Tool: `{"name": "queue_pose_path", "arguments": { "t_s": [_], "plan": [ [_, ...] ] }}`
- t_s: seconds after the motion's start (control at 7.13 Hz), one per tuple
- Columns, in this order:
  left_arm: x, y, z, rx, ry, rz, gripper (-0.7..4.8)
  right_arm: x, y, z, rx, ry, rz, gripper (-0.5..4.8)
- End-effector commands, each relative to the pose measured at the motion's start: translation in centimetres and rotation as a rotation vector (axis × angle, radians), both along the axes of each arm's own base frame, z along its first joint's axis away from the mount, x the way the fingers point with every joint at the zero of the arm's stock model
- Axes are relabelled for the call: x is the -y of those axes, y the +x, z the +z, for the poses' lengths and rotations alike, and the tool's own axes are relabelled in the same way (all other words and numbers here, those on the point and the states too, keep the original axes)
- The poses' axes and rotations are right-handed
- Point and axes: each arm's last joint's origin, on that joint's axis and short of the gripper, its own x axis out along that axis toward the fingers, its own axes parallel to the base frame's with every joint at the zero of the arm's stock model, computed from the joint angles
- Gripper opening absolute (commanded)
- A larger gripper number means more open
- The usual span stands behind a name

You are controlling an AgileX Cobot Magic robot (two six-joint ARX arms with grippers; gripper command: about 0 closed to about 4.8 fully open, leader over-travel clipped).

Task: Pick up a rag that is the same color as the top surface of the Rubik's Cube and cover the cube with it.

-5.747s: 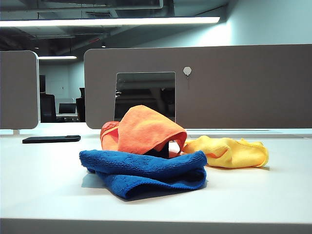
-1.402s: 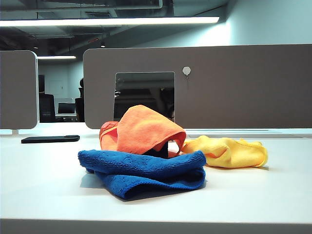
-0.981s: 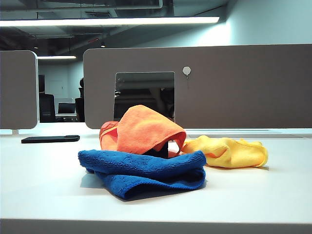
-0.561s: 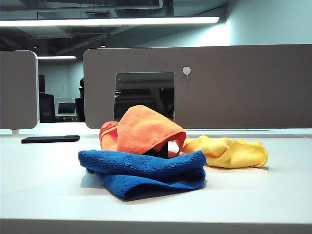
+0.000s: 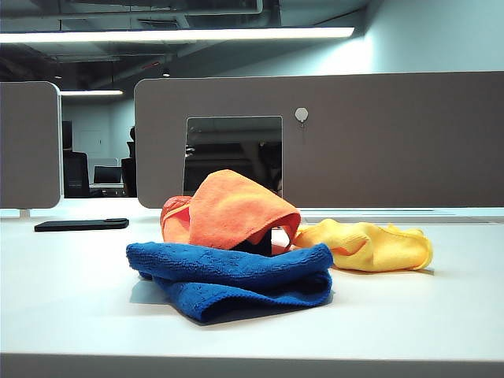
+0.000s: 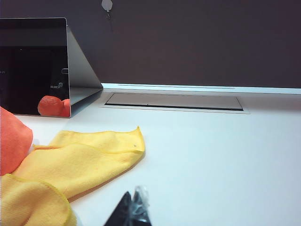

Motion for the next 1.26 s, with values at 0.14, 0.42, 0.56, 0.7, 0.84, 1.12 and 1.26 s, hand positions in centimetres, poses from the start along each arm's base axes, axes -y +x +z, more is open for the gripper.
{"name": "queue_pose_path", "arguments": {
  "t_s": [0.14,0.42,0.56,0.7,0.84,1.12,1.26],
  "plan": [
    [-0.09,-0.01,0.34,0.03,-0.003,0.033,-0.06,0.04,-0.07,0.72,0.074,0.008,-0.011,-0.05],
    [-0.12,-0.01,0.34,0.03,-0.004,0.044,-0.06,0.24,-0.05,0.69,0.071,0.013,-0.08,-0.05],
    [-0.12,-0.01,0.33,0.03,-0.003,0.044,-0.06,0.24,-0.05,0.69,0.072,0.009,-0.081,-0.05],
    [-0.12,-0.01,0.31,0.027,-0.004,0.043,-0.05,0.24,-0.05,0.69,0.071,0.01,-0.08,-0.05],
    [-0.11,0.0,0.2,0.016,-0.003,0.041,-0.05,0.24,-0.05,0.69,0.071,0.01,-0.08,-0.05],
    [-0.11,0.01,0.03,-0.002,-0.002,0.04,-0.05,0.23,-0.04,0.59,0.061,0.009,-0.076,-0.05],
    [-0.11,0.01,0.03,-0.002,-0.002,0.04,-0.05,0.22,-0.04,0.59,0.061,0.009,-0.076,-0.05]
  ]
}}
